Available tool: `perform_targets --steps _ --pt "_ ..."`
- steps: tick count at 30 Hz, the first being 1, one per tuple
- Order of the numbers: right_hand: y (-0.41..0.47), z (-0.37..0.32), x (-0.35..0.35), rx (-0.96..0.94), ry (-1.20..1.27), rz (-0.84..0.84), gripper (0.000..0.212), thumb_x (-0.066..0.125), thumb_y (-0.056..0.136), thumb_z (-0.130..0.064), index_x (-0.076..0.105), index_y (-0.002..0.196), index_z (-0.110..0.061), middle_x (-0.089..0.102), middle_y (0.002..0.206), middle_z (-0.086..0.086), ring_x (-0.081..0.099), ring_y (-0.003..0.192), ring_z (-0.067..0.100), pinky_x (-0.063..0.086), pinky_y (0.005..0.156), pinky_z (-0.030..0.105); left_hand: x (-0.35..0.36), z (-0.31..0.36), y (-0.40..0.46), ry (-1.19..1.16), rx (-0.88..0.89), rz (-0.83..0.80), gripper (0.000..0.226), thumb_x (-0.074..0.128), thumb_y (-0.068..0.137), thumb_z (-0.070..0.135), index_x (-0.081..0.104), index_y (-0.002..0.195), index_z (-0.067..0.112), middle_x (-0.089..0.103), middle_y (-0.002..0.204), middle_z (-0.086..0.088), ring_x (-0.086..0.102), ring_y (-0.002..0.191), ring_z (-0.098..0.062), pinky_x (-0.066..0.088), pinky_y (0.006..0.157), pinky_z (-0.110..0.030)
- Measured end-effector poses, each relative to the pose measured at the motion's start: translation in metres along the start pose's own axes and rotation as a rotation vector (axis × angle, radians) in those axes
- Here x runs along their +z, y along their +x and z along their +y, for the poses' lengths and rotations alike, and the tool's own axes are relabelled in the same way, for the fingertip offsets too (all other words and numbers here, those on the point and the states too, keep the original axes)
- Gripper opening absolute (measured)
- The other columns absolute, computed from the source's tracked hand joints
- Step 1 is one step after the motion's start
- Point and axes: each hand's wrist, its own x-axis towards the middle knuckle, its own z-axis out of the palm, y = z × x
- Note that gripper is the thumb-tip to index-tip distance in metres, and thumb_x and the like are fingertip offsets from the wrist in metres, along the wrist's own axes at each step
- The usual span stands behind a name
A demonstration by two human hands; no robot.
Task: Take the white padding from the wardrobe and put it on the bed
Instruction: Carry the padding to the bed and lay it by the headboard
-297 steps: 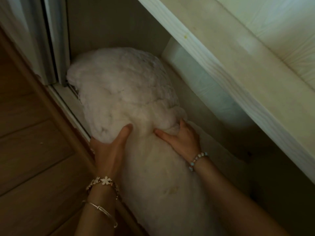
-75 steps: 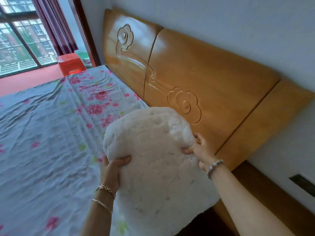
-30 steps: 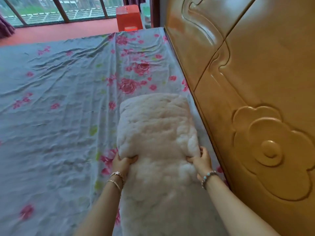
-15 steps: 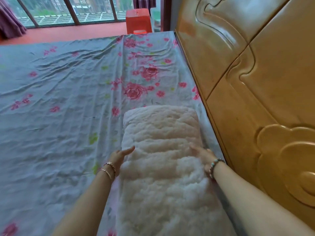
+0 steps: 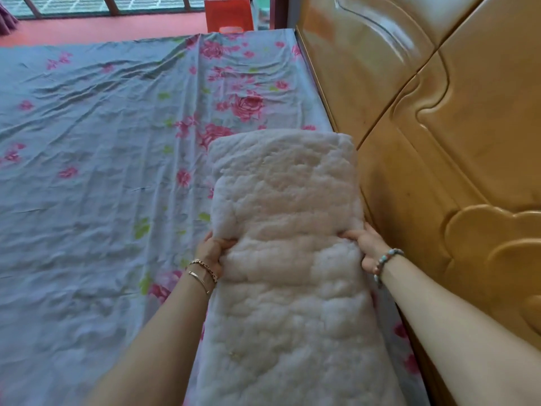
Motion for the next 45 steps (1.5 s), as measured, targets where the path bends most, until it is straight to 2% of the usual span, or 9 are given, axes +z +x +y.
perform_targets --steps 4,10,15,22,26,31,36,39,45 --pt "0.017 0.034 -0.001 -0.017 -0.083 0.06 0.079 0.077 0.085 -0.017 0.035 0.152 -0.023 0.052 0.146 0.012 0.057 0.124 0.036 0.05 0.099 0.057 -0.001 -0.02 0.007 0.021 0.011 0.066 0.061 0.052 0.087 -0.019 0.053 0.141 0.01 0.066 0.099 -0.016 0.062 0.071 -0.023 0.053 0.07 -0.04" --pt "0.01 0.039 -0.001 -0.094 -0.305 0.09 0.081 0.074 0.087 -0.037 0.031 0.154 -0.023 0.048 0.151 0.01 0.05 0.132 0.034 0.043 0.109 0.052 -0.01 -0.029 0.007 0.146 0.027 0.101 0.043 0.069 0.088 0.003 0.061 0.13 0.007 0.067 0.117 -0.022 0.065 0.101 -0.038 0.052 0.095 -0.059" --pt "-0.004 0.051 -0.007 -0.068 -0.415 0.012 0.094 0.079 0.076 -0.052 0.035 0.152 -0.021 0.055 0.143 0.008 0.054 0.127 0.031 0.043 0.109 0.05 -0.025 -0.047 -0.001 0.228 0.007 0.143 0.035 0.076 0.085 0.027 0.068 0.117 0.014 0.071 0.118 -0.02 0.068 0.108 -0.04 0.055 0.093 -0.058" --pt "-0.041 0.087 -0.027 0.063 -0.471 -0.002 0.131 0.069 0.047 -0.088 0.031 0.154 -0.022 0.045 0.153 0.006 0.044 0.138 0.032 0.035 0.114 0.046 -0.058 -0.08 -0.037 0.441 -0.13 0.015 0.1 0.062 0.059 0.084 0.061 0.133 0.017 0.069 0.125 -0.013 0.065 0.115 -0.032 0.047 0.106 -0.049" --pt "-0.064 0.106 -0.036 0.161 -0.478 0.007 0.159 0.069 0.033 -0.09 0.006 0.157 -0.015 0.024 0.163 0.008 0.023 0.148 0.032 0.019 0.119 0.045 -0.073 -0.105 -0.06 0.458 -0.088 -0.032 0.082 0.062 0.076 0.075 0.058 0.137 0.021 0.069 0.127 -0.009 0.064 0.116 -0.026 0.047 0.106 -0.042" --pt "-0.095 0.108 -0.046 0.123 -0.608 -0.034 0.158 0.062 0.026 -0.096 0.024 0.155 -0.015 0.035 0.159 0.01 0.037 0.142 0.034 0.028 0.118 0.05 -0.078 -0.109 -0.086 0.454 -0.059 -0.14 0.102 0.07 0.057 0.081 0.054 0.141 0.024 0.068 0.129 -0.007 0.065 0.118 -0.028 0.045 0.109 -0.047" --pt "-0.126 0.104 -0.055 0.119 -0.753 0.019 0.154 0.05 0.029 -0.102 0.022 0.156 -0.021 0.037 0.158 0.011 0.039 0.14 0.035 0.031 0.113 0.047 -0.076 -0.111 -0.109 0.601 -0.083 -0.12 0.075 0.07 0.059 0.082 0.064 0.113 0.031 0.076 0.098 0.005 0.074 0.088 -0.017 0.06 0.078 -0.036" --pt "-0.143 0.106 -0.067 0.222 -0.887 0.087 0.152 0.042 0.033 -0.106 0.029 0.154 -0.013 0.041 0.155 0.014 0.046 0.134 0.037 0.035 0.109 0.047 -0.077 -0.117 -0.123 0.676 -0.067 -0.09 0.066 0.061 0.064 0.086 0.058 0.109 0.037 0.066 0.084 0.016 0.064 0.076 -0.005 0.046 0.059 -0.023" --pt "-0.173 0.123 -0.09 0.311 -0.979 0.119 0.151 0.039 0.038 -0.105 0.02 0.157 -0.014 0.028 0.162 0.012 0.037 0.142 0.037 0.032 0.114 0.048 -0.086 -0.167 -0.144 0.732 -0.137 -0.091 0.092 0.053 0.075 0.083 0.054 0.141 0.018 0.062 0.136 -0.012 0.059 0.121 -0.031 0.043 0.108 -0.045"
